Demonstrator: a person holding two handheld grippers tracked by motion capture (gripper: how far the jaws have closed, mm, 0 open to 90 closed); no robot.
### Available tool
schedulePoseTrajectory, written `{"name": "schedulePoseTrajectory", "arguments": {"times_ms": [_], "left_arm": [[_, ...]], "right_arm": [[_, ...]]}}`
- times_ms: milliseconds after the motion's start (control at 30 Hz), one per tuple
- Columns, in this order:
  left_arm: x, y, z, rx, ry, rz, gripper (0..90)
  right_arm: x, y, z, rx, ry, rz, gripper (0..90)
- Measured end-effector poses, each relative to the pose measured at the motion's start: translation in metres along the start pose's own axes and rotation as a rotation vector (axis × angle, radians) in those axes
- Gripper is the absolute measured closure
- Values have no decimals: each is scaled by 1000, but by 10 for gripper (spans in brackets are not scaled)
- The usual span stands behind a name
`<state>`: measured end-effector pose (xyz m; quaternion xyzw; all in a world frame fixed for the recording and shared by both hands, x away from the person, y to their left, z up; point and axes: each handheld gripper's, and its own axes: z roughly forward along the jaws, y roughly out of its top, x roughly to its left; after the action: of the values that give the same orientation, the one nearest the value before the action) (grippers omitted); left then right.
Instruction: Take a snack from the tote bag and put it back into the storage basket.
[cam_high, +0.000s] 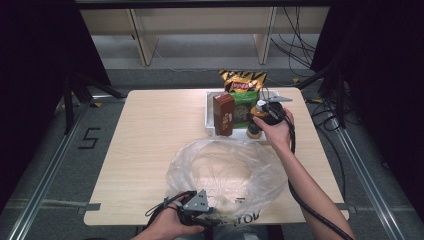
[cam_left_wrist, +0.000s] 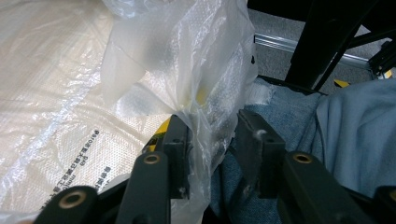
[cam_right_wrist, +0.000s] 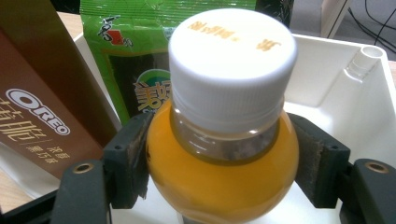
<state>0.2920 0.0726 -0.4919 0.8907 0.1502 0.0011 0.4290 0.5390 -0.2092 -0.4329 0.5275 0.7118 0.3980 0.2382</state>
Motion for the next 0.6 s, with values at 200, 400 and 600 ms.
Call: {"name": "schedulePoseTrajectory", "arguments": {"times_ms": [200, 400, 600], "left_arm": [[1, 7, -9, -35, 27, -4, 460], [-1, 18, -26, -104, 54, -11, 391], [1, 33, -54, -164, 99, -8, 376]], "right_arm": [[2, 4, -11, -11, 9, -28, 280], [-3, 9, -30, -54, 20, -43, 263], [-9, 9, -50, -95, 37, -64, 285]]}}
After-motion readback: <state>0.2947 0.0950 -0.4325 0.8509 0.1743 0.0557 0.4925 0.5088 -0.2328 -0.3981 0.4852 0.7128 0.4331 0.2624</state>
